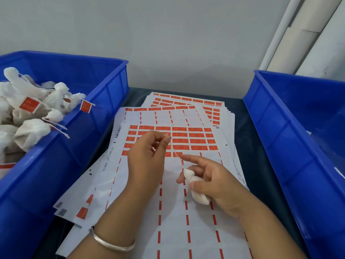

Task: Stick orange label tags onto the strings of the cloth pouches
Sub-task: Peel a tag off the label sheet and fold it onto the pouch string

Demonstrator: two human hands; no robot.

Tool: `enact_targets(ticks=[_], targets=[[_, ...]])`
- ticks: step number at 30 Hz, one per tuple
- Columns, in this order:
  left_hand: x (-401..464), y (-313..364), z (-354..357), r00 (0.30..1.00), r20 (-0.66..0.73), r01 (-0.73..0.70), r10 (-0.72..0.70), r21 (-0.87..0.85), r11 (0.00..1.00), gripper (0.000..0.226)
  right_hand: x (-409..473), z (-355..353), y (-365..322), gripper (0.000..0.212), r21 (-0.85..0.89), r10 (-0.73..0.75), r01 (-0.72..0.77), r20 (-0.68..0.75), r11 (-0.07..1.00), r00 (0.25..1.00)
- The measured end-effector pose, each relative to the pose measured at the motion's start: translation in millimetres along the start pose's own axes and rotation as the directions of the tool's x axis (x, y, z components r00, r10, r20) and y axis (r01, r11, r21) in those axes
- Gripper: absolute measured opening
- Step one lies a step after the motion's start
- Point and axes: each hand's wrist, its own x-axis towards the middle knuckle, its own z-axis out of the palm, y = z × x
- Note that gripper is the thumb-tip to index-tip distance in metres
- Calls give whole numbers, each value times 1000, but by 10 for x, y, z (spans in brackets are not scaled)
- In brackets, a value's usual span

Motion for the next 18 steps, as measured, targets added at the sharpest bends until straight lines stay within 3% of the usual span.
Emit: enact_targets(ticks=[2,8,13,15,18], targets=[[4,-18,5,999,32,-19,19,-10,1000,17,-27,0,-10,27,33,-2,2,8,999,1000],[-79,-28,65,971,153,-200,183,101,975,5,-9,30,15,25,140,-22,34,-88,990,996],[5,-169,149,980,196,-83,45,188,979,30,27,-6,43,20,350,42,44,-235,936,971],[33,-285,201,969,248,-84,1,325,942,39,28,-31,43,30,478,80,57,-262,876,962],[32,-420,295,923,382,-261,35,559,787,58,43,-54,59,35,624,131,50,-242,780,961]])
